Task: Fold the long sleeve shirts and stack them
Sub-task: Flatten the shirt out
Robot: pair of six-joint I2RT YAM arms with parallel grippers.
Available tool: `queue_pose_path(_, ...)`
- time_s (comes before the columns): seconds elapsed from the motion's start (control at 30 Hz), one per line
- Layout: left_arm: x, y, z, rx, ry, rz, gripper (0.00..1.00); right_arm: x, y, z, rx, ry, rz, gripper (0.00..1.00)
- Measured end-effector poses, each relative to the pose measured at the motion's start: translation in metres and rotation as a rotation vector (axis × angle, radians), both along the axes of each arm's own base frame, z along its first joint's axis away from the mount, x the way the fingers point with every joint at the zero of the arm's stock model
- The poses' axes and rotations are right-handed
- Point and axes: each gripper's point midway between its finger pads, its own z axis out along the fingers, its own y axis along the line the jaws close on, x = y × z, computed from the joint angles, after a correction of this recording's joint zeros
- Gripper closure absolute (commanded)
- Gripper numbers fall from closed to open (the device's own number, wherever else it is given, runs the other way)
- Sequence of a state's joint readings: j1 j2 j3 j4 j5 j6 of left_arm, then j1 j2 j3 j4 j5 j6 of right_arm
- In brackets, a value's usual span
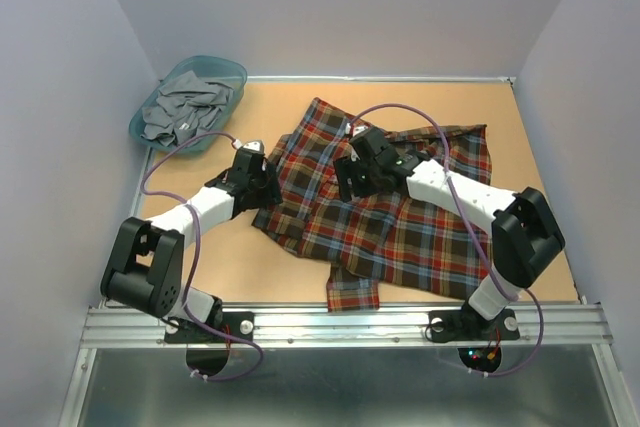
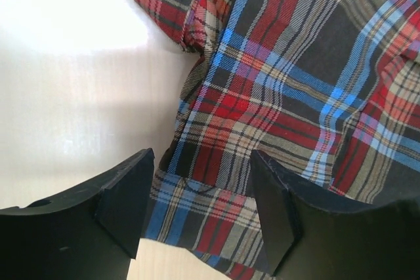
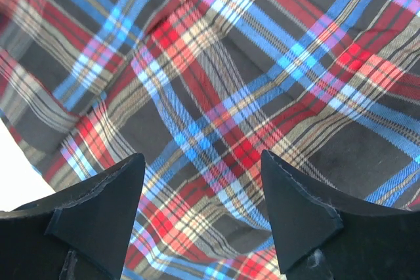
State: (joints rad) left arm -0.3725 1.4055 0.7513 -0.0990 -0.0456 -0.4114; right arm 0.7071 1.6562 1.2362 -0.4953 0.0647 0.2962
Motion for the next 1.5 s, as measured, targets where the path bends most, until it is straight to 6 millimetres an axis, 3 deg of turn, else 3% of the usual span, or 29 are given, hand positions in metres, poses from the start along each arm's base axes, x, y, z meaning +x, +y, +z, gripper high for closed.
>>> queue_pose_path(0.17, -0.004, -0.003, -0.016, 0.005, 0.054, -0.020, 0.35, -0.004, 0.006, 0.000, 0.049, -0.005, -0.020, 0.24)
queue_pose_path(0.4, -0.007, -0.003, -0.023, 0.009, 0.078, -0.031, 0.63, -0.016, 0.002, -0.008, 0.062, 0.018, -0.025, 0.23)
queue_pose_path(0.47, -0.008, -0.003, -0.023, 0.010, 0.081, -0.031, 0.67, -0.017, 0.002, -0.007, 0.068, 0.014, -0.027, 0.23)
queue_pose_path(0.57, -0.010, -0.003, -0.022, 0.011, 0.085, -0.033, 0.83, -0.016, 0.004, -0.001, 0.085, 0.003, -0.027, 0.23)
queue_pose_path(0.63, -0.011, -0.003, -0.018, 0.005, 0.079, -0.033, 0.87, -0.017, 0.005, 0.002, 0.097, 0.000, -0.021, 0.23)
queue_pose_path(0.67, -0.011, -0.004, -0.016, 0.003, 0.076, -0.034, 0.95, -0.018, 0.006, 0.003, 0.103, -0.001, -0.017, 0.23)
queue_pose_path(0.97, -0.003, -0.032, 0.022, -0.107, 0.032, -0.077, 1.00, -0.032, 0.030, 0.007, 0.160, -0.008, 0.080, 0.22)
queue_pose_path(1.17, 0.002, -0.053, 0.058, -0.232, -0.001, -0.092, 1.00, -0.052, 0.067, 0.018, 0.233, -0.046, 0.215, 0.00)
queue_pose_path(1.37, -0.003, -0.065, 0.070, -0.311, 0.009, -0.088, 1.00, -0.063, 0.102, 0.035, 0.311, -0.120, 0.304, 0.00)
queue_pose_path(1.5, -0.006, -0.069, 0.074, -0.347, 0.020, -0.087, 1.00, -0.063, 0.119, 0.033, 0.336, -0.151, 0.325, 0.00)
